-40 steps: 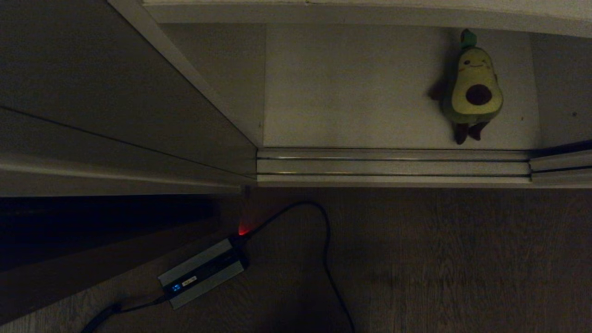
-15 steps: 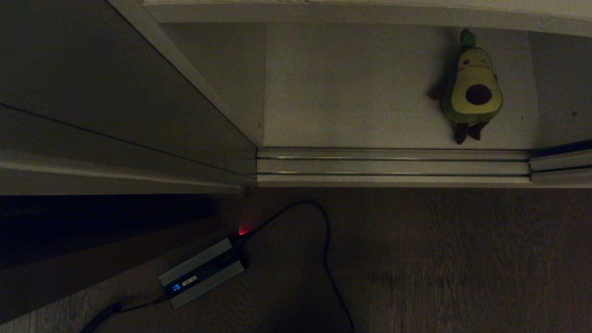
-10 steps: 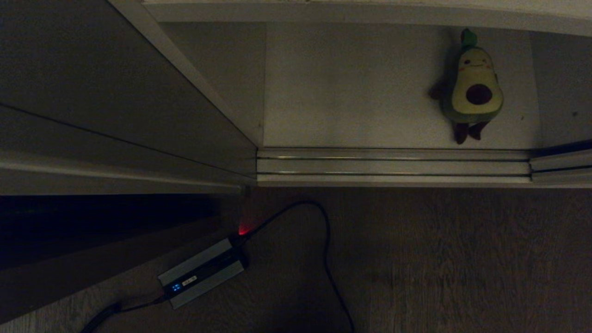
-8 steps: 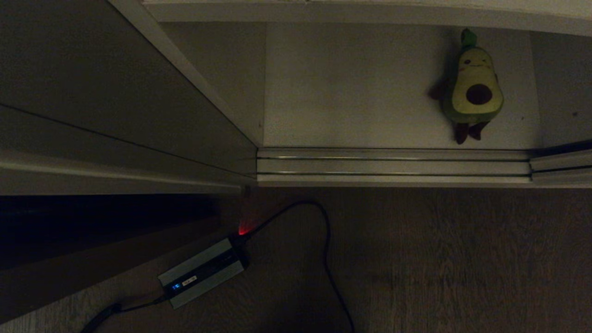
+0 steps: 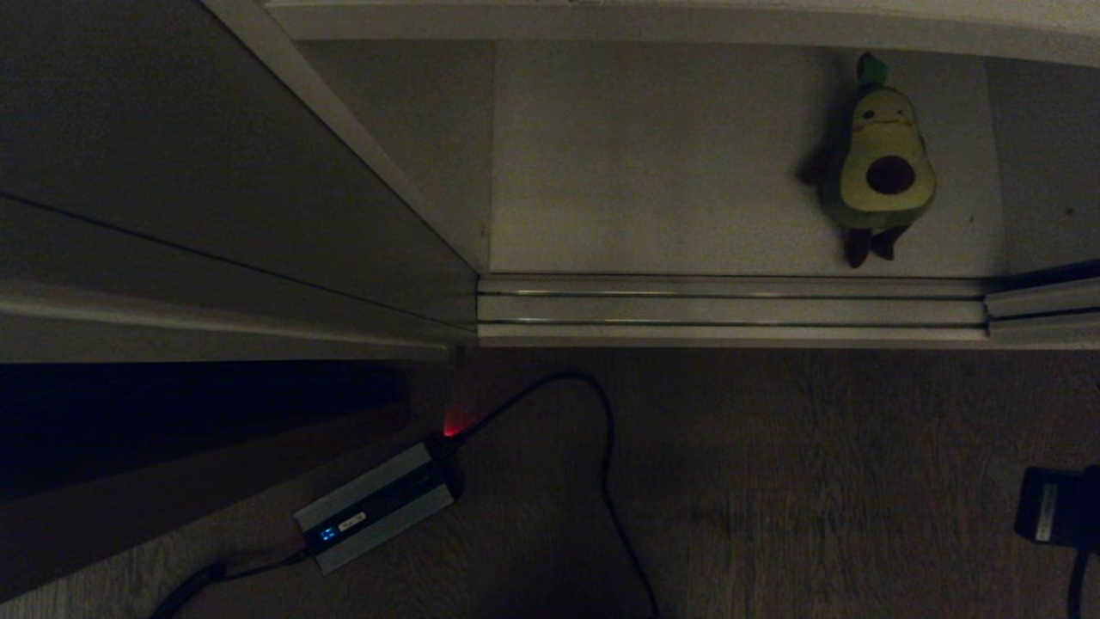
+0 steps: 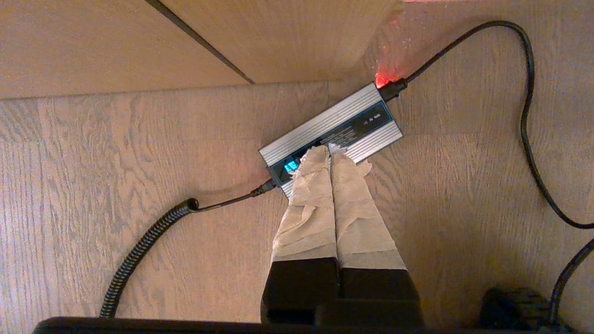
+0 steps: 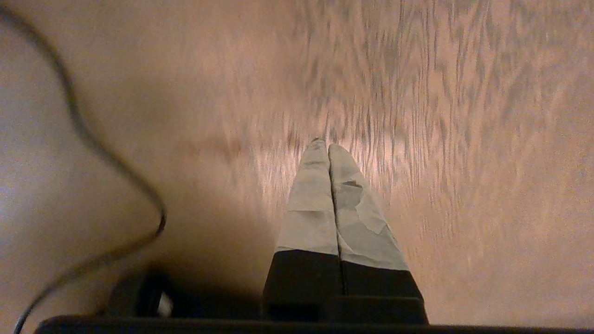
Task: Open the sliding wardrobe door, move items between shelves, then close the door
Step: Place the green doll on the higher shelf
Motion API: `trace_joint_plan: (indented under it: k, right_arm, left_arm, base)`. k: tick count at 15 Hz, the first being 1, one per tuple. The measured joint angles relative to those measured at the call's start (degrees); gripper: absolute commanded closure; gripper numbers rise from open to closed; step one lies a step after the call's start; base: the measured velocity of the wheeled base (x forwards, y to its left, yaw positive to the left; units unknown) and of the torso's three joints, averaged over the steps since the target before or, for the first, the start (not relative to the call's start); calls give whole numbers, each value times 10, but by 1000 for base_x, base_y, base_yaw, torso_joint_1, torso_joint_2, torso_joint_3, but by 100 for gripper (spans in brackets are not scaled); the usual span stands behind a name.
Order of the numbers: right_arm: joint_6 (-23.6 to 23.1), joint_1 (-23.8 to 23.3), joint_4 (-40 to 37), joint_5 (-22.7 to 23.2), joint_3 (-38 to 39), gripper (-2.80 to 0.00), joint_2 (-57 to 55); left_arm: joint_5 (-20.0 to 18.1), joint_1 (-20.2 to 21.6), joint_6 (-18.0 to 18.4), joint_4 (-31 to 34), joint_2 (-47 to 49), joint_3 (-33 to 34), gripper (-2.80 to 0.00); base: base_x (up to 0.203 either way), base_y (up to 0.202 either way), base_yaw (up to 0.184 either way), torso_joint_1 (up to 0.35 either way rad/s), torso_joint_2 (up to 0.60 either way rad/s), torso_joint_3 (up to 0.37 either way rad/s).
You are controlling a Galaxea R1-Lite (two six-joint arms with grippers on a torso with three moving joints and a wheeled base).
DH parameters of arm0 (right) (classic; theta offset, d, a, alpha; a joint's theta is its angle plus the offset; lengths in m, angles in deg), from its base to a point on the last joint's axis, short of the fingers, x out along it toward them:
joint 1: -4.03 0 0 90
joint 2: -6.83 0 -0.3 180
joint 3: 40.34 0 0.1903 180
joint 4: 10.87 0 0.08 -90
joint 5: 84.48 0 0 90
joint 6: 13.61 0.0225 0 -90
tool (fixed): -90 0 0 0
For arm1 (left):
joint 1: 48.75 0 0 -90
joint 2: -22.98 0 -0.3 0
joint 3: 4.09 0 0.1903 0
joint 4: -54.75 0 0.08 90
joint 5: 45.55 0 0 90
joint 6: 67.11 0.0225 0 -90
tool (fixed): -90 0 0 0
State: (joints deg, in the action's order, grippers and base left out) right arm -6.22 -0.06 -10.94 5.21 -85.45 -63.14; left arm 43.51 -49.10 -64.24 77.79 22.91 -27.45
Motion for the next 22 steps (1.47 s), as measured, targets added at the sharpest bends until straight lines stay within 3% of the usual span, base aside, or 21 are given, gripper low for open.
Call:
trace_joint_plan:
  k: [4, 9, 10, 22]
  right_arm:
    - [-19, -39, 177, 5, -74, 0, -150]
    - [-94, -50, 308, 8, -165, 0, -273]
    - [-110, -50, 336, 8, -182, -280, -295]
    - [-122, -21, 430, 11, -389, -280, -452]
  left_arm:
    - [0, 0, 0, 0, 0, 0, 0]
    - [0, 0, 0, 0, 0, 0, 0]
    - [0, 0, 0, 0, 0, 0, 0]
    - [0, 0, 0, 0, 0, 0, 0]
  base:
    - [0, 0, 0, 0, 0, 0]
    - [0, 0, 0, 0, 0, 0]
    - [0, 0, 0, 0, 0, 0]
    - [0, 0, 0, 0, 0, 0]
